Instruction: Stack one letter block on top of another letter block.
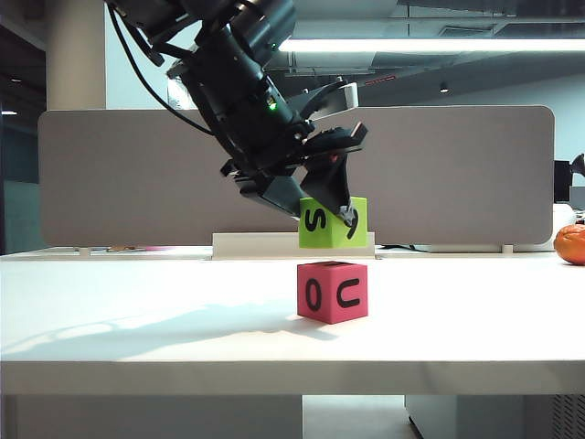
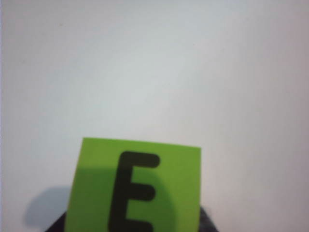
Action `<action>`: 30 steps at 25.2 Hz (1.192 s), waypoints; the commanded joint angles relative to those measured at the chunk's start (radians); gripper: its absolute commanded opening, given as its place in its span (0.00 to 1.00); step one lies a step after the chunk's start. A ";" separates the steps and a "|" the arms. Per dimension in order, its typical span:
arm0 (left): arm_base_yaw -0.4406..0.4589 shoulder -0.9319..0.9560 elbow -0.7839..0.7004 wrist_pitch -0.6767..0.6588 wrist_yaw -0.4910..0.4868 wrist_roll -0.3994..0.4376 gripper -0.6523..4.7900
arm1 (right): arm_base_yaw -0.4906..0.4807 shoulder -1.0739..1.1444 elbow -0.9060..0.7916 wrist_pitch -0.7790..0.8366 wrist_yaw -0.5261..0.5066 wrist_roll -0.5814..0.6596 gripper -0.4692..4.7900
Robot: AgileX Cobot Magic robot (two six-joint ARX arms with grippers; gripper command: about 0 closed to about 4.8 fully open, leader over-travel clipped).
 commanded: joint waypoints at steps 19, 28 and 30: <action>-0.006 0.029 0.000 -0.048 0.007 -0.028 0.54 | 0.000 -0.002 -0.006 0.010 0.003 0.003 0.09; -0.006 0.002 0.003 -0.060 0.006 -0.028 0.76 | 0.000 -0.002 -0.006 0.010 0.004 0.003 0.09; -0.006 -0.012 0.004 -0.061 0.007 -0.028 0.80 | 0.000 -0.002 -0.006 0.010 0.004 0.003 0.09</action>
